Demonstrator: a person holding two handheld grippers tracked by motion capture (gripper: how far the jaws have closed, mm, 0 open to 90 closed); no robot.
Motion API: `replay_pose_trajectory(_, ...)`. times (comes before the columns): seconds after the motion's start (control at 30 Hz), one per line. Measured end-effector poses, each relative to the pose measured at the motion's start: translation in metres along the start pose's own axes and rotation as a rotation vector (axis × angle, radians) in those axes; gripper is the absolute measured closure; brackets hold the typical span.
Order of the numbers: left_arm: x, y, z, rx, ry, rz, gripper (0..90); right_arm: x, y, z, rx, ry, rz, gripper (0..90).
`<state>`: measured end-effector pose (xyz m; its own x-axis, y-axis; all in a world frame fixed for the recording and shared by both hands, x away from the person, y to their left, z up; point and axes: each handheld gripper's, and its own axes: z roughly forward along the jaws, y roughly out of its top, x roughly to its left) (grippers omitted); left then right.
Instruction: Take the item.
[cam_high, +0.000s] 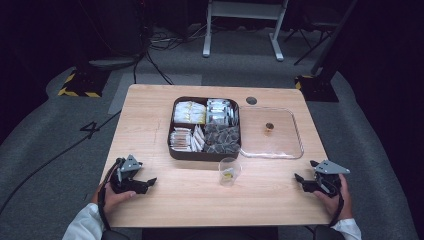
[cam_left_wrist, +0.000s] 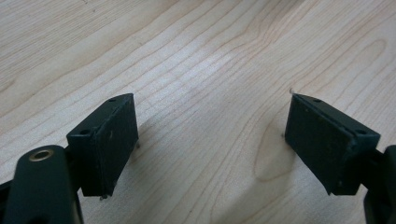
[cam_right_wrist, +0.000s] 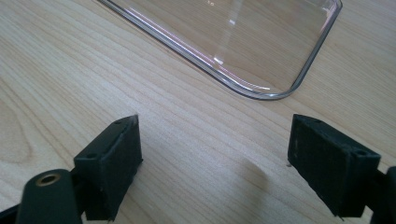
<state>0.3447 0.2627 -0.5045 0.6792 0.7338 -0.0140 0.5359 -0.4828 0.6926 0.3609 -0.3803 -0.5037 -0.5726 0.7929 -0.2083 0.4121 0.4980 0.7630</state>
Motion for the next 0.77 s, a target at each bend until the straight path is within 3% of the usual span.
replay_pose_trajectory(0.77, 0.0001, 0.0007, 0.0009, -0.001, 0.004, -0.01, 17.3, 0.0002, -0.0001, -0.0001, -0.003, 0.001, -0.009, 17.8)
